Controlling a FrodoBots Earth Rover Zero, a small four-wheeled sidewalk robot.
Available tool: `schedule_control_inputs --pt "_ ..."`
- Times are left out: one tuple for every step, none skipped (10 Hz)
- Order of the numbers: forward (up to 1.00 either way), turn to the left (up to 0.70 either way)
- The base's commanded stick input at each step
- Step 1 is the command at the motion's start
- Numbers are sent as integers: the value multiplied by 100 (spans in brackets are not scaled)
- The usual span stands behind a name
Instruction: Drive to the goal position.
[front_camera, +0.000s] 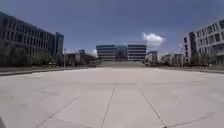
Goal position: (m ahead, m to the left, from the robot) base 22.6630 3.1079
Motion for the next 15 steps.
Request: schedule_control_inputs --pt "82 0" --pt "82 0" --pt "82 0" --pt "82 0" --pt "82 0" --pt "82 0" --pt "82 0" --pt "82 0" --pt "82 0" --pt "82 0" --pt "82 0" --pt "82 0" --pt "82 -2" --pt "82 -2" --pt "82 -2"
